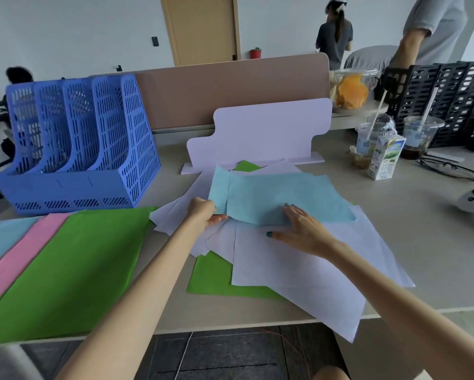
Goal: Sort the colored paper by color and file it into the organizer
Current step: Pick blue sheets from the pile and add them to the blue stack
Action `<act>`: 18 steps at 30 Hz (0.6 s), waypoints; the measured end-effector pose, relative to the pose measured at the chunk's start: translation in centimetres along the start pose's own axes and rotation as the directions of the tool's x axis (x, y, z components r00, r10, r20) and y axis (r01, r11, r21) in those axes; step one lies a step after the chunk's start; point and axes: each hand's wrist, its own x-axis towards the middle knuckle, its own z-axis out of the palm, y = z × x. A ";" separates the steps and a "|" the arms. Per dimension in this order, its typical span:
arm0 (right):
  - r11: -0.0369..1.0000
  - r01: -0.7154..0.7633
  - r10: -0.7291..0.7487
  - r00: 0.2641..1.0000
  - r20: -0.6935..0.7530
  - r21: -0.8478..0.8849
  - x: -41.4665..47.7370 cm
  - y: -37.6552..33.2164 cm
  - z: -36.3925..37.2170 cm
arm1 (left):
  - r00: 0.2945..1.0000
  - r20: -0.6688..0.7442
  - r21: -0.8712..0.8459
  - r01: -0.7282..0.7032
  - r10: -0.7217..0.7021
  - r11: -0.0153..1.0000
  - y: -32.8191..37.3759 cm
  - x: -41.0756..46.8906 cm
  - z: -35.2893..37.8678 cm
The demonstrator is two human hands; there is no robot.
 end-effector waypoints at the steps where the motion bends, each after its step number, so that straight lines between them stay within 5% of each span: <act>1: 1.000 0.002 -0.002 1.000 0.005 0.001 0.2 -0.1 0.1 | 0.999 0.051 -0.017 0.016 -0.015 1.000 0.2 -0.6 -0.1; 12: 0.974 0.037 -0.083 0.976 -0.203 -0.224 1.3 -1.8 0.6 | 0.911 0.412 -0.084 0.056 -0.016 0.995 0.1 -4.5 -3.0; 15: 0.959 0.003 -0.078 0.964 -0.253 -0.285 1.4 -2.7 -0.4 | 0.936 0.352 -0.249 0.073 0.021 0.966 0.0 -4.6 -3.5; 18: 0.994 -0.004 -0.028 0.957 -0.289 -0.110 1.8 -4.0 -1.4 | 0.947 0.303 -0.305 -0.007 0.104 0.952 -0.2 -4.6 -3.7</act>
